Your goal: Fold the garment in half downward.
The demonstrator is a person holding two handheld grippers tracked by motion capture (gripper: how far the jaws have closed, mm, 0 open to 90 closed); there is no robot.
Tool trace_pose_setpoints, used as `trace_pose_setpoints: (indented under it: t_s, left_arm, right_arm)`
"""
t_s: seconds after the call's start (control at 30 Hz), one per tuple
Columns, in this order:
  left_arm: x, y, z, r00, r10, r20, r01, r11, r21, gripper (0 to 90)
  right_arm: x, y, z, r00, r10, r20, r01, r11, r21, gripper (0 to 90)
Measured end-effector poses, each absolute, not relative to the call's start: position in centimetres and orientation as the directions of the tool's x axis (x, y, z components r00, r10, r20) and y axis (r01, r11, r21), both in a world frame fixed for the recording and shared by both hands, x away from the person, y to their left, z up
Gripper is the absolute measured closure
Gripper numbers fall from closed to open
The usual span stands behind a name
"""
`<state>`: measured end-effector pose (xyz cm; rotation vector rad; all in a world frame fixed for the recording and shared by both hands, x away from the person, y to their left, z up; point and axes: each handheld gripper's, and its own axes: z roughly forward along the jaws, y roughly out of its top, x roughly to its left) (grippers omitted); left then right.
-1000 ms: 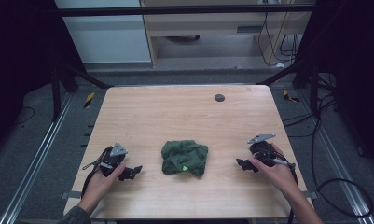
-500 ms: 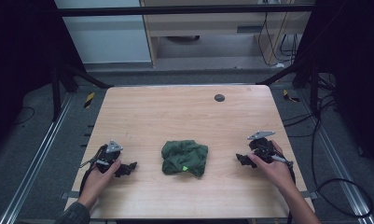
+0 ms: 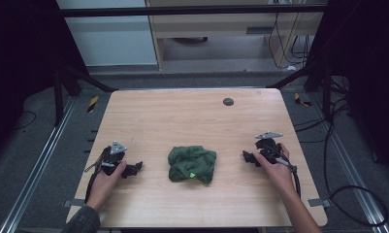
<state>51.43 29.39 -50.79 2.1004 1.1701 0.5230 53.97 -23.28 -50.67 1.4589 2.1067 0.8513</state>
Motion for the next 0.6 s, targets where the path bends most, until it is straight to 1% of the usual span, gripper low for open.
trace_pose_setpoints:
  t_s: [0.17,0.43,0.6]
  left_arm:
    - [51.5,29.3,-50.8,0.521,0.853,0.026,0.587,-0.38,0.715,0.2]
    - [51.6,29.3,-50.8,0.513,0.858,0.025,0.593,-0.375,0.713,0.0]
    - [51.6,29.4,-50.8,0.495,0.869,0.019,0.604,-0.36,0.712,0.0]
  right_arm:
    - [54.3,-23.2,-51.2,-0.301,0.954,-0.002,0.649,0.207,0.732,4.2]
    - [54.5,-22.3,-51.2,-0.219,0.976,0.002,0.676,0.15,0.722,0.4]
    - [54.4,-22.1,-51.2,-0.196,0.981,-0.001,0.678,0.136,0.723,0.2]
